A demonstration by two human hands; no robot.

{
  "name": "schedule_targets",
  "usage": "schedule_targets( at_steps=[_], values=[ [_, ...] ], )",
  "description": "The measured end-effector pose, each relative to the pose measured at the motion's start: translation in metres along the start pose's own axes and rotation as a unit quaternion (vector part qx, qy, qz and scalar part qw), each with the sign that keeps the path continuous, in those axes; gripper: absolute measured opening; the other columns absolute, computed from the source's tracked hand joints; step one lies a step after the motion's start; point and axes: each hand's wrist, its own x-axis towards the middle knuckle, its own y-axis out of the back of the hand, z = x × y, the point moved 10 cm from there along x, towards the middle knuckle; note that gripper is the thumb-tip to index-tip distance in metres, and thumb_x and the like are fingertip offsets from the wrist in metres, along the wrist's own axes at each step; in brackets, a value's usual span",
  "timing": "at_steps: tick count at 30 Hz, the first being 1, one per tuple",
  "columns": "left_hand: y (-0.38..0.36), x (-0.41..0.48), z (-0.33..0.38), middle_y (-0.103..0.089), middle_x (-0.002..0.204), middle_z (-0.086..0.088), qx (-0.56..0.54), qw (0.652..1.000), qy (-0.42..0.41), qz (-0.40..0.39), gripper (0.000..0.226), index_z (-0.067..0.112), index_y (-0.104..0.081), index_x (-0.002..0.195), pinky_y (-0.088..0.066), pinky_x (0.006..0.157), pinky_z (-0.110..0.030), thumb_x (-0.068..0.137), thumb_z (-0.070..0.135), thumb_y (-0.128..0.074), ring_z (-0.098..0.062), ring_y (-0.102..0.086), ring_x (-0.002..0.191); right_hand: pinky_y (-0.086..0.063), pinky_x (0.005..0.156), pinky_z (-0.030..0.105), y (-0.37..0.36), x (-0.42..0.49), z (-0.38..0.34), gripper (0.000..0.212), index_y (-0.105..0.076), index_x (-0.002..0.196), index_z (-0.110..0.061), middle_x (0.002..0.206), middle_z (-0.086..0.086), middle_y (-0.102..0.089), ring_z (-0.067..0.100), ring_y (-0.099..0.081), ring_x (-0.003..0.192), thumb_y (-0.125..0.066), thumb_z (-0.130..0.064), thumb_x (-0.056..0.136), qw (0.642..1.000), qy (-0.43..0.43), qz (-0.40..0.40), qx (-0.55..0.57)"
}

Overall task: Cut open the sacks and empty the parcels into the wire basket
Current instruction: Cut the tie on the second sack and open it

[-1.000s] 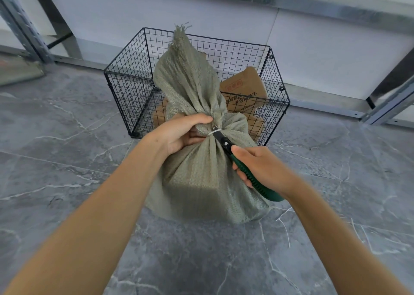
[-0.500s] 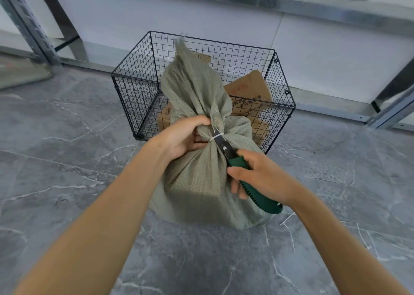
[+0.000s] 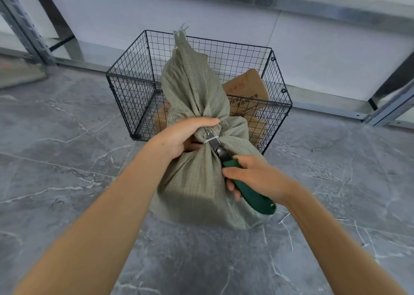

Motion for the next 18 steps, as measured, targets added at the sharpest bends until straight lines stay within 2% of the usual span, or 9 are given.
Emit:
schedule_targets(
  at_steps=[3,7,10,13,16,18],
  values=[
    [0.002,-0.003,-0.005,-0.071,0.086,0.001,-0.009,0.999,0.022,-0.028,0.017,0.016,-0.067,0.098,-0.054,0.073,-0.028,0.083,0.026,-0.067,-0.011,-0.067,0.070,-0.054,0.057,0.029,-0.008,-0.001,-0.008,0.016,-0.051,0.093,-0.002,0.072,0.010,-0.069,0.018,-0.062,0.054,-0.049,-0.017,0.098,0.998,0.026,-0.008,-0.064],
    [0.011,-0.005,-0.010,-0.071,0.083,0.003,-0.021,0.998,0.038,-0.055,0.016,0.016,-0.067,0.096,-0.050,0.075,-0.024,0.083,0.025,-0.066,-0.009,-0.066,0.071,-0.048,0.050,0.027,-0.011,-0.003,-0.022,0.016,-0.051,0.081,-0.012,0.061,0.004,-0.063,0.009,-0.053,0.042,-0.050,-0.018,0.095,0.986,0.083,0.057,-0.130],
    [0.013,-0.003,-0.013,-0.071,0.087,0.000,-0.043,0.997,0.043,-0.050,0.015,0.013,-0.069,0.095,-0.043,0.092,-0.032,0.083,0.024,-0.065,-0.014,-0.061,0.083,-0.044,0.046,0.028,-0.009,-0.002,-0.023,0.018,-0.050,0.075,-0.014,0.057,0.001,-0.059,0.007,-0.049,0.040,-0.051,-0.015,0.092,0.984,0.100,0.112,-0.099],
    [0.013,-0.001,-0.014,-0.069,0.085,-0.001,-0.049,0.997,0.042,-0.032,0.012,0.013,-0.069,0.090,-0.039,0.098,-0.037,0.085,0.023,-0.065,-0.016,-0.057,0.084,-0.043,0.046,0.029,-0.007,0.001,-0.018,0.020,-0.051,0.074,-0.010,0.054,0.001,-0.056,0.008,-0.048,0.039,-0.051,-0.012,0.093,0.986,0.094,0.128,-0.039],
    [0.011,0.002,-0.014,-0.067,0.080,0.000,-0.057,0.998,0.037,-0.017,0.012,0.014,-0.068,0.085,-0.043,0.085,-0.030,0.090,0.022,-0.060,-0.013,-0.055,0.078,-0.043,0.047,0.028,-0.007,0.003,-0.016,0.022,-0.051,0.078,-0.005,0.051,-0.001,-0.056,0.013,-0.049,0.039,-0.051,-0.017,0.096,0.989,0.090,0.120,0.003],
    [0.008,0.005,-0.013,-0.064,0.083,-0.002,-0.062,0.998,0.029,-0.013,0.012,0.013,-0.066,0.088,-0.045,0.078,-0.026,0.091,0.022,-0.059,-0.013,-0.055,0.076,-0.043,0.047,0.029,-0.005,0.005,-0.015,0.025,-0.050,0.077,-0.007,0.052,0.000,-0.056,0.016,-0.049,0.041,-0.050,-0.022,0.097,0.989,0.089,0.116,0.029]
  ],
)
